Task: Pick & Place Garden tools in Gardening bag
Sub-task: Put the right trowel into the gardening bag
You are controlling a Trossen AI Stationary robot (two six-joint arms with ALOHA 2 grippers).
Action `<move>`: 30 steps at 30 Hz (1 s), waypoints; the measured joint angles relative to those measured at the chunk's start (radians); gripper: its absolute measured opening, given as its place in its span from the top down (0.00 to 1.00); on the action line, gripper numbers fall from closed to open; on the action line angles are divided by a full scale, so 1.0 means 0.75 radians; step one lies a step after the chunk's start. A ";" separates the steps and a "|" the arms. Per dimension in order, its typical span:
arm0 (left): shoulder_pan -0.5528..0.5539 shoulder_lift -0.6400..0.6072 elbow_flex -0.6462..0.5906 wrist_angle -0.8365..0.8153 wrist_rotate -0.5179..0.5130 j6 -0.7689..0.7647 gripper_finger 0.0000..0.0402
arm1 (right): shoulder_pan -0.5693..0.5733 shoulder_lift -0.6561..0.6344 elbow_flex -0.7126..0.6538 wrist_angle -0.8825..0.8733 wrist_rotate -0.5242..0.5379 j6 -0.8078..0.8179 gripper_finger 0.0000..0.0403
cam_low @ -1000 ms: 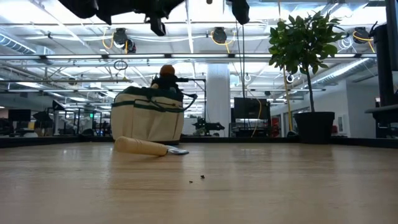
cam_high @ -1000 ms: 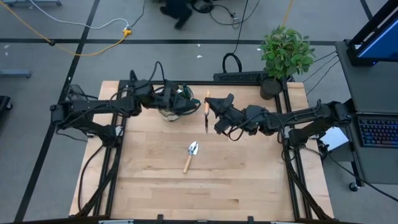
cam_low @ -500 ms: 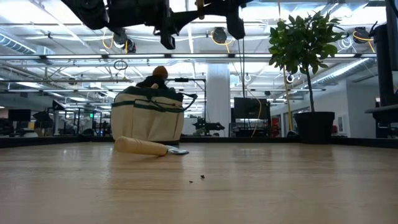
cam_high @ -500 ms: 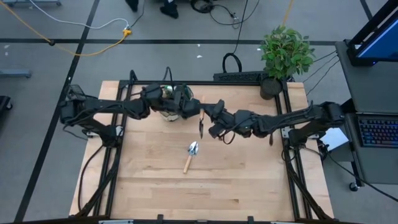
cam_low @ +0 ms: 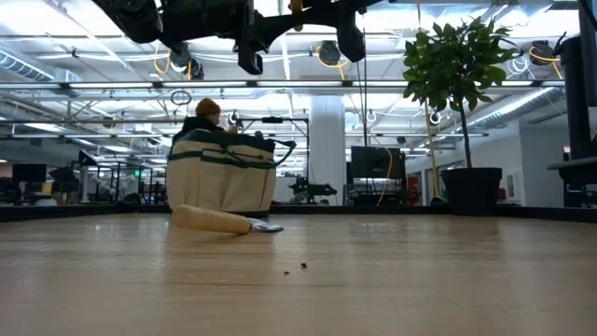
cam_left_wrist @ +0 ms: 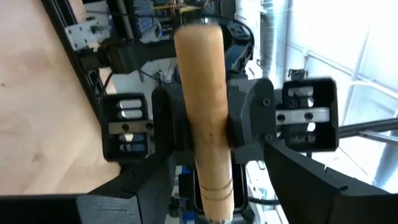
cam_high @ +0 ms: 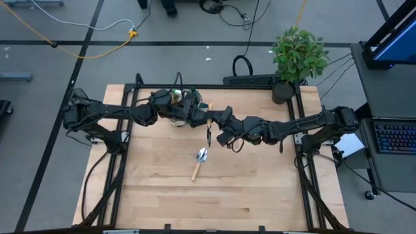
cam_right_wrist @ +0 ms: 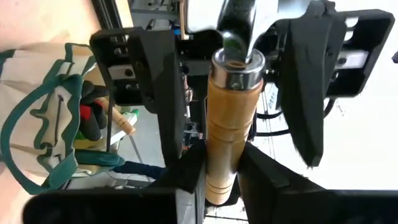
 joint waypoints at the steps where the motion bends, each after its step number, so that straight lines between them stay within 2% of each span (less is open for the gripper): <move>1: -0.004 0.000 0.000 0.000 0.013 0.000 0.38 | -0.003 0.000 0.000 -0.002 0.000 0.012 0.85; 6: -0.016 -0.002 0.004 0.019 0.074 0.009 0.38 | -0.013 0.001 -0.001 -0.009 0.013 0.026 0.85; 11: -0.026 -0.002 0.004 0.011 0.077 0.005 0.39 | -0.012 0.001 -0.001 -0.008 0.004 0.026 0.85; 21: -0.007 -0.002 0.004 -0.038 0.048 0.035 0.60 | -0.001 0.001 -0.001 -0.004 -0.026 0.030 0.85; 30: 0.009 -0.002 0.004 -0.056 0.044 0.063 0.72 | 0.020 0.001 -0.001 -0.001 -0.026 0.030 0.85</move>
